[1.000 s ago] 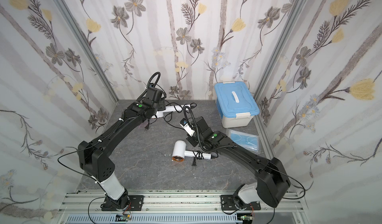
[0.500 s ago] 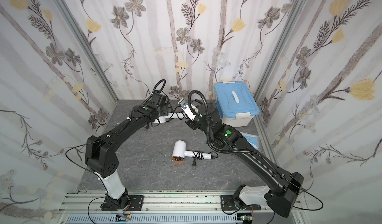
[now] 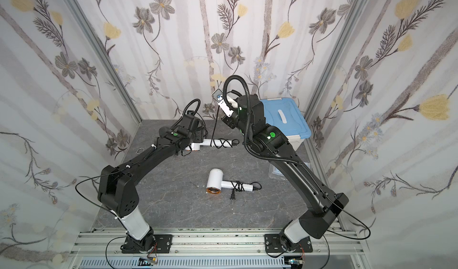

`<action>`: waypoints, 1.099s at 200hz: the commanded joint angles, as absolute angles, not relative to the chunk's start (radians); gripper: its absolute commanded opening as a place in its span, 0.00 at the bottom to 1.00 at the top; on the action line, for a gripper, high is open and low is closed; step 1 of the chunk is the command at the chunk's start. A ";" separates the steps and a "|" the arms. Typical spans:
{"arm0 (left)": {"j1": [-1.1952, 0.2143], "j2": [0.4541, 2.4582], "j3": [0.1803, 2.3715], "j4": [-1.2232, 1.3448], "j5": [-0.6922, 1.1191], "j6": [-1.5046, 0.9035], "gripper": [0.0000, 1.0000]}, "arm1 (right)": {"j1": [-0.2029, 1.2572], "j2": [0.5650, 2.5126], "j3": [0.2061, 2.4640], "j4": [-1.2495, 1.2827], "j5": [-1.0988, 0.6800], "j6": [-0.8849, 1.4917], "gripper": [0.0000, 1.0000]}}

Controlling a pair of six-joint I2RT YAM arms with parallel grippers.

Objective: Wrap the cord around the hair dryer
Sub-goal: Wrap the power cord around the hair dryer.

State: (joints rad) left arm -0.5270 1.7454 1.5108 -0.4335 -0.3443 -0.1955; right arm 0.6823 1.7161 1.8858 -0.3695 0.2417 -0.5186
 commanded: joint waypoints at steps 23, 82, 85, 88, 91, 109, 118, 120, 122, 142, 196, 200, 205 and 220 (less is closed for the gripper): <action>-0.558 1.706 1.483 -0.439 -0.307 -0.047 0.00 | 0.596 1.879 2.077 -0.372 0.094 -0.505 0.00; -0.561 1.632 1.410 -0.441 -0.177 0.018 0.00 | 0.482 2.087 2.157 -0.385 -0.114 -0.439 0.00; -0.561 1.628 1.408 -0.438 -0.169 0.016 0.00 | 0.478 2.095 2.156 -0.384 -0.135 -0.438 0.00; -0.560 1.624 1.404 -0.435 -0.164 0.012 0.00 | 0.473 2.102 2.154 -0.380 -0.156 -0.434 0.00; -0.557 1.622 1.402 -0.435 -0.160 0.006 0.00 | 0.467 2.109 2.152 -0.375 -0.170 -0.430 0.00; -0.522 1.602 1.398 -0.441 -0.088 -0.042 0.00 | 0.444 2.154 2.149 -0.358 -0.209 -0.422 0.00; -0.509 1.582 1.380 -0.422 -0.043 -0.057 0.00 | 0.433 2.177 2.149 -0.354 -0.222 -0.422 0.00; -0.507 1.579 1.376 -0.418 -0.028 -0.059 0.00 | 0.432 2.183 2.148 -0.355 -0.225 -0.422 0.00; -0.503 1.572 1.371 -0.413 -0.017 -0.063 0.00 | 0.428 2.188 2.149 -0.354 -0.229 -0.423 0.00; -0.470 1.517 1.334 -0.366 0.095 -0.110 0.00 | 0.411 2.236 2.142 -0.353 -0.240 -0.418 0.00; -0.348 1.404 1.315 -0.277 0.243 -0.322 0.00 | 0.392 2.222 1.909 -0.210 -0.256 -0.376 0.00; -0.345 1.401 1.319 -0.278 0.240 -0.329 0.00 | 0.392 2.212 1.878 -0.192 -0.260 -0.368 0.00; -0.341 1.396 1.326 -0.279 0.232 -0.341 0.00 | 0.391 2.197 1.838 -0.168 -0.268 -0.357 0.00; -0.335 1.388 1.341 -0.275 0.201 -0.373 0.00 | 0.392 2.152 1.708 -0.082 -0.294 -0.328 0.00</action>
State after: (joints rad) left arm -0.3466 1.4078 1.3148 -0.3634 0.1837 -0.2733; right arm 0.3935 2.2108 1.8427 -0.2676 -0.2432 -0.3832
